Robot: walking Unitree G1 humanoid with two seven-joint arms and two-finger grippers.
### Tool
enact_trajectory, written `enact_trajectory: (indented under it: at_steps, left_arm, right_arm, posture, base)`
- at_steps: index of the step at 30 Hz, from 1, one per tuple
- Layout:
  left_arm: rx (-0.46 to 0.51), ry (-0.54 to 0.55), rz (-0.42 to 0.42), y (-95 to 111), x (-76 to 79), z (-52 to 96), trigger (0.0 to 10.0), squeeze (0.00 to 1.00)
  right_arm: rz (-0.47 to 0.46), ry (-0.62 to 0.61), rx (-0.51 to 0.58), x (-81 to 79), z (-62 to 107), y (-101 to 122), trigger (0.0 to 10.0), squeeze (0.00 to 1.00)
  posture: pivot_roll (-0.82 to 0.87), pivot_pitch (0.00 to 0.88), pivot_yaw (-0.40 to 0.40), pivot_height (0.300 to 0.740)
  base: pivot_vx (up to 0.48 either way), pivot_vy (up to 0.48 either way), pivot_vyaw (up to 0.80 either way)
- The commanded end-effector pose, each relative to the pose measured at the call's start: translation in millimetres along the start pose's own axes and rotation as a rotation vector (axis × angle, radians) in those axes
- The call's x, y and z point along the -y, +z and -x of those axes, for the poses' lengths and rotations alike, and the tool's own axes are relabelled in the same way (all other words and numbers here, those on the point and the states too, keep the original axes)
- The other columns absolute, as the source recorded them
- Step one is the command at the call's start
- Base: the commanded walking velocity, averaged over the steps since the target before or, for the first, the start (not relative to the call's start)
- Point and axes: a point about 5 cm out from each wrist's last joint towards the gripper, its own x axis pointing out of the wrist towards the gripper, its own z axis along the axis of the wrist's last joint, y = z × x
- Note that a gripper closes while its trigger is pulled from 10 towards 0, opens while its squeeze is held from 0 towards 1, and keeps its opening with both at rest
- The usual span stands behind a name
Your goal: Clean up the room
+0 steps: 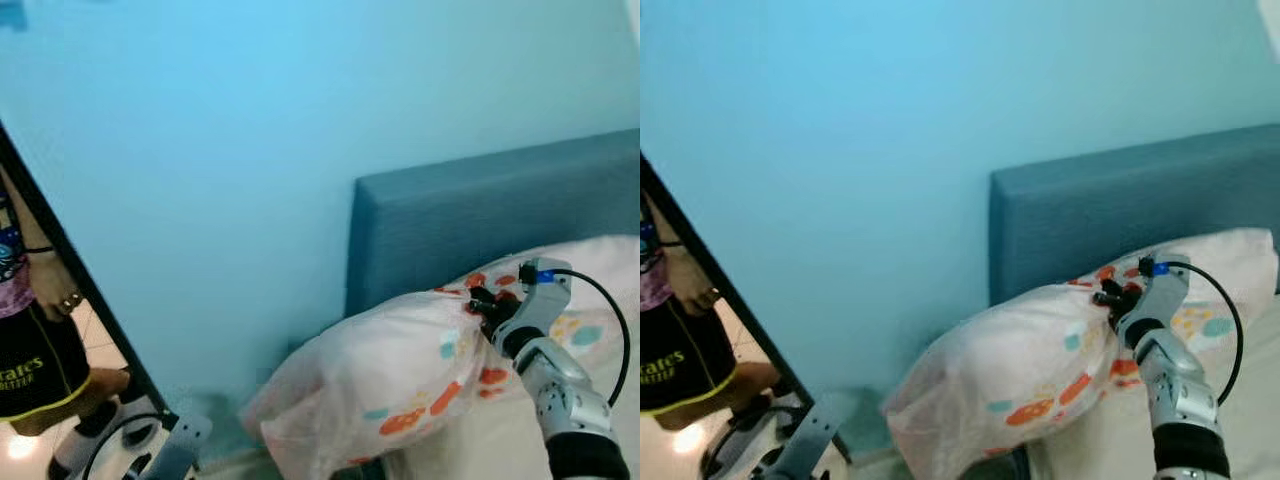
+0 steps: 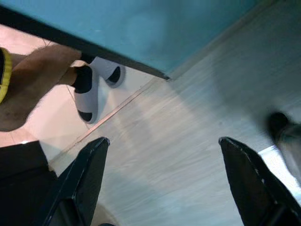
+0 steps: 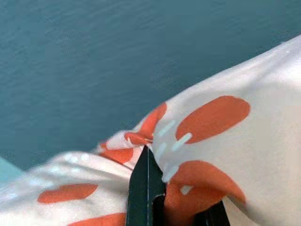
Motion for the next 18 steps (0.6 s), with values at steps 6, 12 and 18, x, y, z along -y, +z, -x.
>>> enact_trajectory:
  at_steps: [6, 12, 18]
  left_arm:
    - [-0.024, 0.01, 0.006, -6.5, -1.5, 1.2, 10.0, 0.0]
    - [-0.024, 0.008, -0.007, -8.2, -0.7, 1.8, 10.0, 0.0]
    - [-0.032, 0.0, -0.01, -14.0, 0.2, 3.5, 10.0, 0.0]
  right_arm:
    - [0.012, 0.072, 0.109, -15.5, -6.6, 20.3, 10.0, 0.0]
    - [0.034, 0.144, 0.091, -31.3, -17.7, 17.7, 10.0, 0.0]
    - [0.07, 0.2, 0.064, -46.6, -28.4, 15.5, 10.0, 0.0]
  posture:
    - [0.02, 0.0, -0.008, 0.74]
    - [0.02, 0.0, -0.013, 0.74]
    - [0.04, 0.013, -0.023, 0.74]
  base:
    - [0.0, 0.0, 0.0]
    - [0.0, 0.0, 0.0]
    - [0.0, 0.0, 0.0]
